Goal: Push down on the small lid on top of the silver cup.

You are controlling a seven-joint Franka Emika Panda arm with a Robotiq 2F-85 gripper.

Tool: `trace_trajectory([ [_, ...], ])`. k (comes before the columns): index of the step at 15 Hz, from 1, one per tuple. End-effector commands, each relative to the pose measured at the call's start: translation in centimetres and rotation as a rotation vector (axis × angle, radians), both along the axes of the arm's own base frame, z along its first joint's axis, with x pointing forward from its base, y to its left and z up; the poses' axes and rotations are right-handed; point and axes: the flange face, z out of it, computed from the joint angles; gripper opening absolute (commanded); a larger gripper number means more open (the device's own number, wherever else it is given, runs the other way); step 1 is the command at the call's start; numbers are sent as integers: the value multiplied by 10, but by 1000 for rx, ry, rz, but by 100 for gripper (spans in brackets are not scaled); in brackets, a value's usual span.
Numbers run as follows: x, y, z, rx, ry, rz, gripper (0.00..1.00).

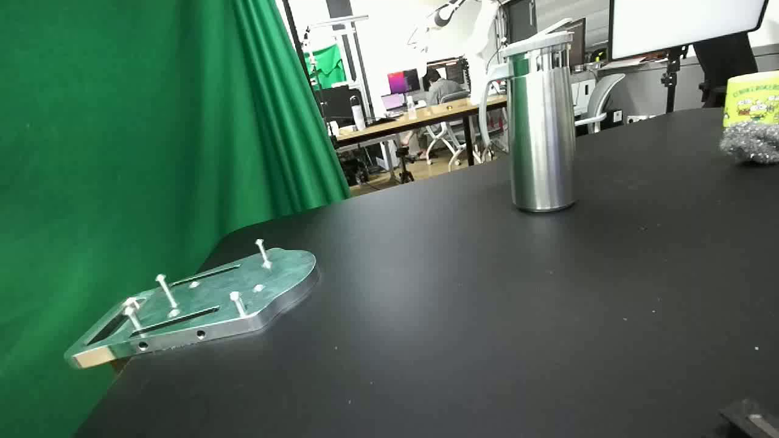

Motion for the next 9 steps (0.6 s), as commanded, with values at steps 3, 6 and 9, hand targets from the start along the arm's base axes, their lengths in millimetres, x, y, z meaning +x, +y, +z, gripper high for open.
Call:
trace_trajectory([
  [3, -2, 2, 3, -7, -8, 13, 100],
  [6, -1, 2, 1, 16, -6, 9, 100],
  [9, 4, -5, 5, 73, -61, -41, 67],
])
